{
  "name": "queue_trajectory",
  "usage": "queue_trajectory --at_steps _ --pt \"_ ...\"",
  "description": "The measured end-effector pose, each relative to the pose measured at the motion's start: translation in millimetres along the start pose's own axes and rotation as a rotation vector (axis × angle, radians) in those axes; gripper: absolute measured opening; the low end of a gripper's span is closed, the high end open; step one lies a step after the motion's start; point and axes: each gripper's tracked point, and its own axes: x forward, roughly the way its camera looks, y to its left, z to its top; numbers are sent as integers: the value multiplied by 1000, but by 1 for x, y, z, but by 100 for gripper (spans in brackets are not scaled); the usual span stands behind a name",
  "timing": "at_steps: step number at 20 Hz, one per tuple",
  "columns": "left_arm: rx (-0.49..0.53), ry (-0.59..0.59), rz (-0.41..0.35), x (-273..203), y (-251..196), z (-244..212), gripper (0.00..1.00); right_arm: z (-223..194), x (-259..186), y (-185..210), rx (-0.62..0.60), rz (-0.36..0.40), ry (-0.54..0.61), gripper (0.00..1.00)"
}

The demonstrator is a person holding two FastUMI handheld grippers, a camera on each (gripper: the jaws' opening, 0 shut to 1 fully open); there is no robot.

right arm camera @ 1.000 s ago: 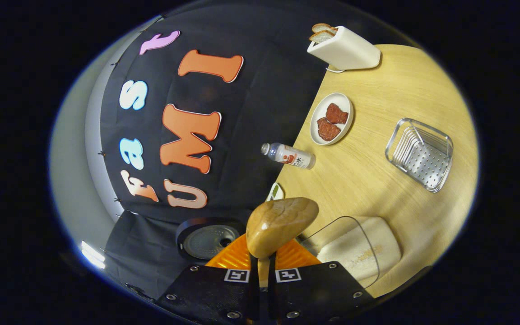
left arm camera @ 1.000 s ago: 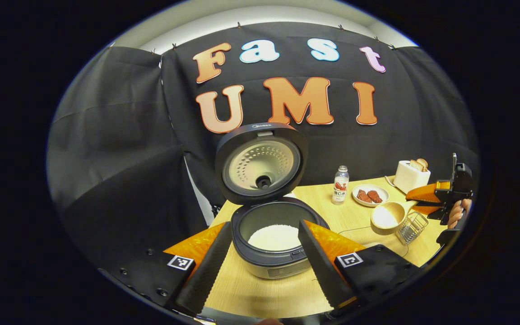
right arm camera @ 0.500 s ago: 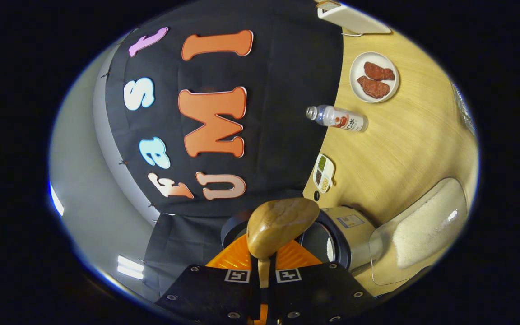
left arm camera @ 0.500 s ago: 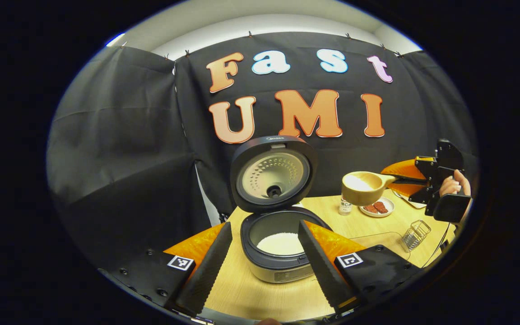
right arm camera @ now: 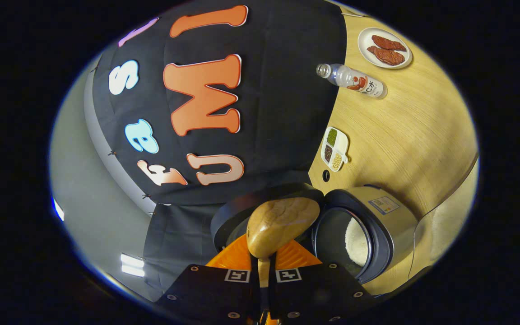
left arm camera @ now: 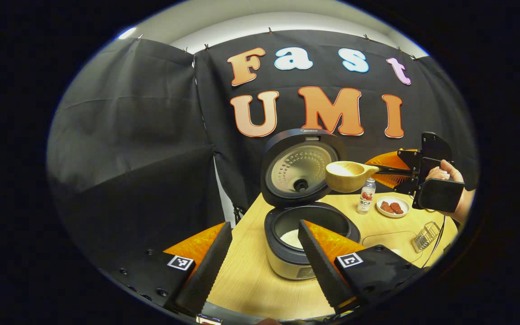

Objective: Close the left gripper, press the button to open the rice cooker; take a wooden spoon from the chopstick holder with the right hand, scoop a spoonful of rice and pour it into the rice cooker, then put the wooden spoon back into the chopstick holder.

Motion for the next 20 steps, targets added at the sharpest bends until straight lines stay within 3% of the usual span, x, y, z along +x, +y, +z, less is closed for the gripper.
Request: queue_trajectory --at_steps 8,12,20 --pt "9 53 12 4 2 -15 99 -6 25 -35 -234 -143 10 7" --pt "12 40 -9 7 -6 -13 99 -7 29 -42 -484 -240 13 7" --pt "-7 55 8 14 9 -16 99 -16 38 -27 -811 -301 18 7"
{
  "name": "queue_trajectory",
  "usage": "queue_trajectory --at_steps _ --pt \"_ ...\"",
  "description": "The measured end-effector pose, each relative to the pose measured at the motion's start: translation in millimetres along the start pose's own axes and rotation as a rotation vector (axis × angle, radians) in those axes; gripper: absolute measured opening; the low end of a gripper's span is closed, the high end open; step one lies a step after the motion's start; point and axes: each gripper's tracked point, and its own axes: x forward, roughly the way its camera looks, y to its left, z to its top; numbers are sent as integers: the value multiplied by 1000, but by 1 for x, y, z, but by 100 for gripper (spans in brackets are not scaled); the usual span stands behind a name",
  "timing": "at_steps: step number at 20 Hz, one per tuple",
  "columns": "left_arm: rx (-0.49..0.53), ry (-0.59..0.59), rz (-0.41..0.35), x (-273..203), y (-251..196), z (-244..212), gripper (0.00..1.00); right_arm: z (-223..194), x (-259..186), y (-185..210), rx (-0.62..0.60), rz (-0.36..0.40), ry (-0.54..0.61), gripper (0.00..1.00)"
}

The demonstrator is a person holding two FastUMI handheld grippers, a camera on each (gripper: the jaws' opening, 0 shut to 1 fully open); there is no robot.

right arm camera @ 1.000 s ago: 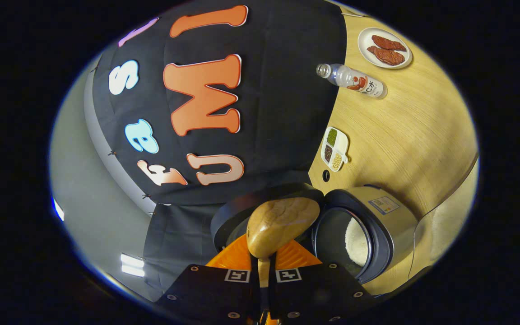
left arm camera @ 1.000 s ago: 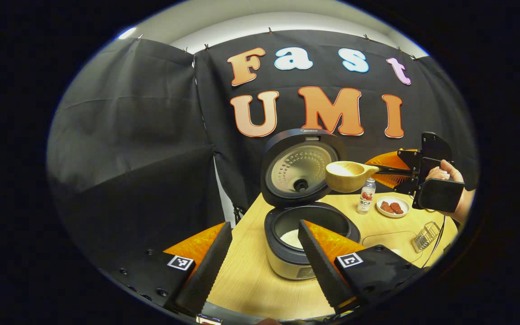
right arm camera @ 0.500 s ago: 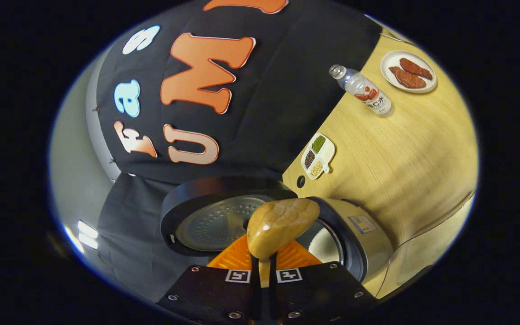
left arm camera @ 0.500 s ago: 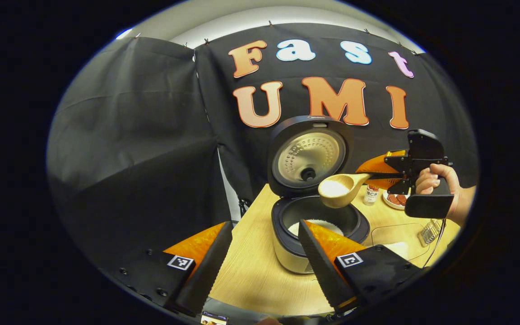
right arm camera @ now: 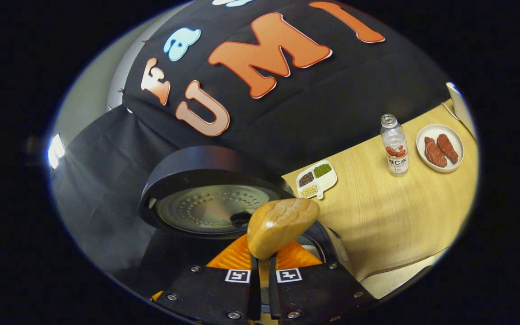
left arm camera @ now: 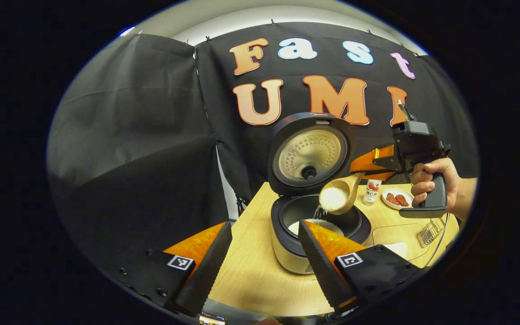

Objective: Close the left gripper, press the button to open the rice cooker; take a wooden spoon from the chopstick holder with the right hand, scoop a spoonful of rice and pour it into the rice cooker, then put the wooden spoon back into the chopstick holder.

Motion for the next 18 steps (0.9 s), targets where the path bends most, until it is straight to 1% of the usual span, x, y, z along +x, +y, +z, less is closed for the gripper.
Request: queue_trajectory --at_steps 10,18 --pt "-7 0 -12 -4 -5 -3 99 4 -3 25 -218 -10 -41 7" --pt "-2 17 0 -6 2 -9 99 1 -6 46 -375 15 -63 6"
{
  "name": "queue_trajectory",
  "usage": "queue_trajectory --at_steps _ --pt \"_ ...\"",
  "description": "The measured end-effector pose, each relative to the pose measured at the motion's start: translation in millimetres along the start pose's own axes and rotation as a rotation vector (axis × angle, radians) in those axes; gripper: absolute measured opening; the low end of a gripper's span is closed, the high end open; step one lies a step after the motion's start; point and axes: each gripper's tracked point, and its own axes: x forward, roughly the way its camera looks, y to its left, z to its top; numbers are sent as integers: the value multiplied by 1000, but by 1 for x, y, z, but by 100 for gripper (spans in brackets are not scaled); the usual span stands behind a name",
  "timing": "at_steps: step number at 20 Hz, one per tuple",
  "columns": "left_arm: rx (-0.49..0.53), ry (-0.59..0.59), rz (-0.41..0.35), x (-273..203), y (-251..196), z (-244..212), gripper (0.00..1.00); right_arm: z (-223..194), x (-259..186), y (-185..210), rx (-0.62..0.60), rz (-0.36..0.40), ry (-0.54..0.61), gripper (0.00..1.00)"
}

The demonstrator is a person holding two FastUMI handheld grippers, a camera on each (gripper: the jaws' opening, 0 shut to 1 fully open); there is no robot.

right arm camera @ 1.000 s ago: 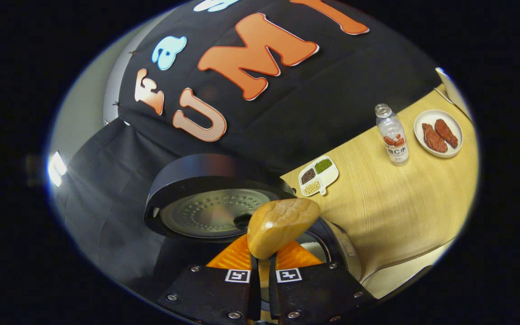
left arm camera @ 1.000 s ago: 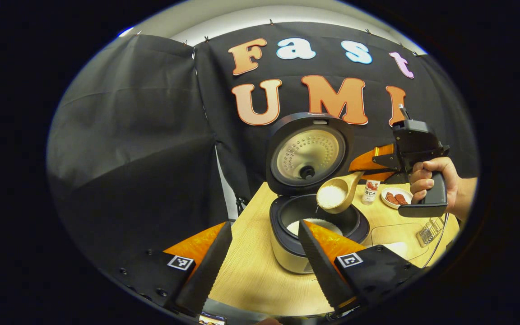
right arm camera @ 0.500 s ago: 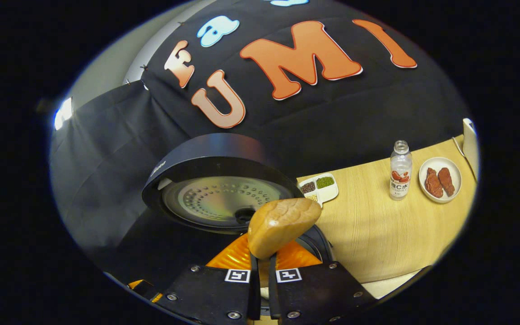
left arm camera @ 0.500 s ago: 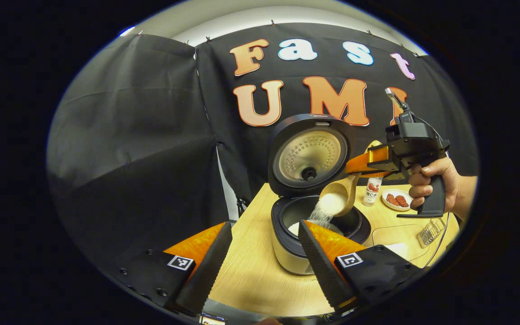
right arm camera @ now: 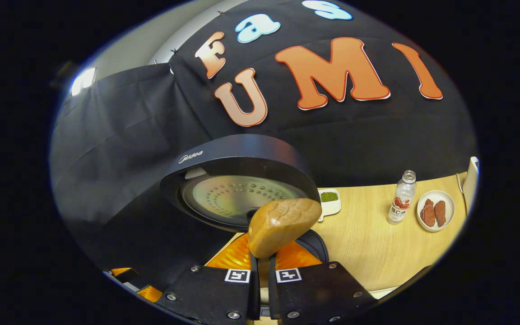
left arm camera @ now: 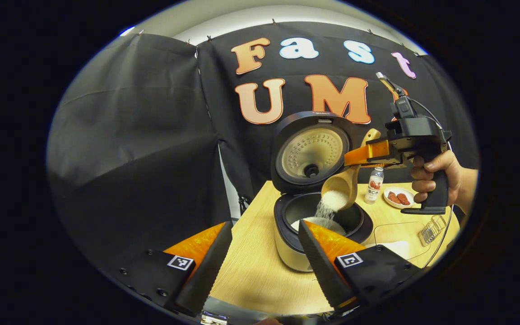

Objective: Close the left gripper, press the button to open the rice cooker; take a wooden spoon from the chopstick holder with the right hand, scoop a spoonful of rice and pour it into the rice cooker, then put the wooden spoon back into the chopstick holder.

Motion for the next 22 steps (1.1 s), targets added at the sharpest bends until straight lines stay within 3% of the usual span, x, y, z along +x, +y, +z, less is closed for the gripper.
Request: queue_trajectory --at_steps 6,16,17,22 --pt "1 -21 -16 -3 -10 5 99 -1 1 12 -134 4 0 7" --pt "82 -183 -92 -19 -43 44 99 3 -7 23 -406 -47 -42 7" --pt "81 -195 -95 -21 -42 48 92 2 -7 23 -437 -54 -49 7" --pt "73 -210 -100 -25 -42 49 92 -2 -12 33 -549 -50 -69 7"
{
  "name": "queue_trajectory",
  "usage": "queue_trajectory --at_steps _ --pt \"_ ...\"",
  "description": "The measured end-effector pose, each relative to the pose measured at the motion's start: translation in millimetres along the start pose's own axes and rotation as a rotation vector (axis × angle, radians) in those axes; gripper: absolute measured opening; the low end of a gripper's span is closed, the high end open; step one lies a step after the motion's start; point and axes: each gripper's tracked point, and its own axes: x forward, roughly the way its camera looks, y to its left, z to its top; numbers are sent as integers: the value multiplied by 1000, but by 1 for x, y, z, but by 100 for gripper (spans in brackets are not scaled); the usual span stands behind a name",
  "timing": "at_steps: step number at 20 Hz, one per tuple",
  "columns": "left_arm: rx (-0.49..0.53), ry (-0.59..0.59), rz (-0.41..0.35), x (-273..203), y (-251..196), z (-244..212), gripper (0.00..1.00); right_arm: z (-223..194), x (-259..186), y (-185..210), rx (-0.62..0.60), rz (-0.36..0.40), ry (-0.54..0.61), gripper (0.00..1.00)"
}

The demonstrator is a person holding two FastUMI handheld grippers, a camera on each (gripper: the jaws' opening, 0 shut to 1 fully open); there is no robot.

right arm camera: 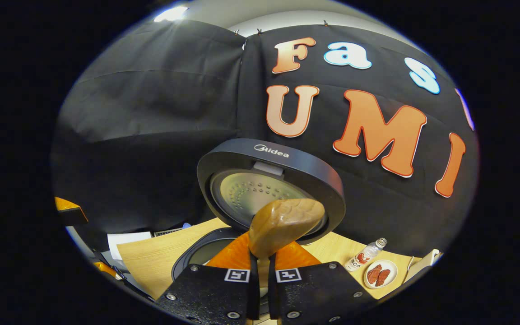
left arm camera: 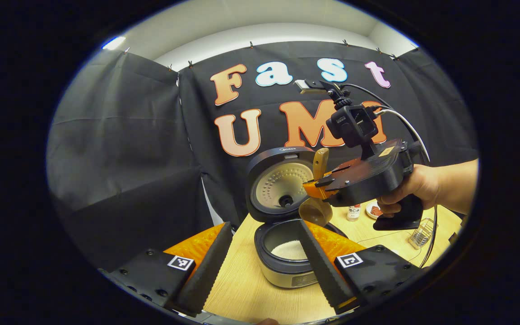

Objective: Close the left gripper, press the button to open the rice cooker; take a wooden spoon from the chopstick holder with the right hand, scoop a spoonful of rice and pour it into the rice cooker, then put the wooden spoon back into the chopstick holder.

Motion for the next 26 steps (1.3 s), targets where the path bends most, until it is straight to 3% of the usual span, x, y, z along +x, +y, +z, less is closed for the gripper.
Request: queue_trajectory --at_steps 4,9,10,11,12,18,26 --pt "24 6 2 -5 1 -4 92 7 -3 1 -7 6 -42 7" --pt "49 -5 -12 -8 -9 1 92 -5 -27 -11 127 0 -37 7" --pt "52 -9 -14 -8 -13 3 92 -9 -36 -22 167 -4 -36 7" --pt "54 -9 -21 -10 -18 4 99 -12 -46 -33 212 -10 -37 7" --pt "56 -9 -25 -10 -23 4 92 -13 -54 -44 257 -16 -37 7" --pt "54 1 -42 -13 -53 7 92 -39 -109 -103 490 -52 -26 7" --pt "45 17 -41 -11 -87 13 91 -116 -190 -211 610 -249 24 7"
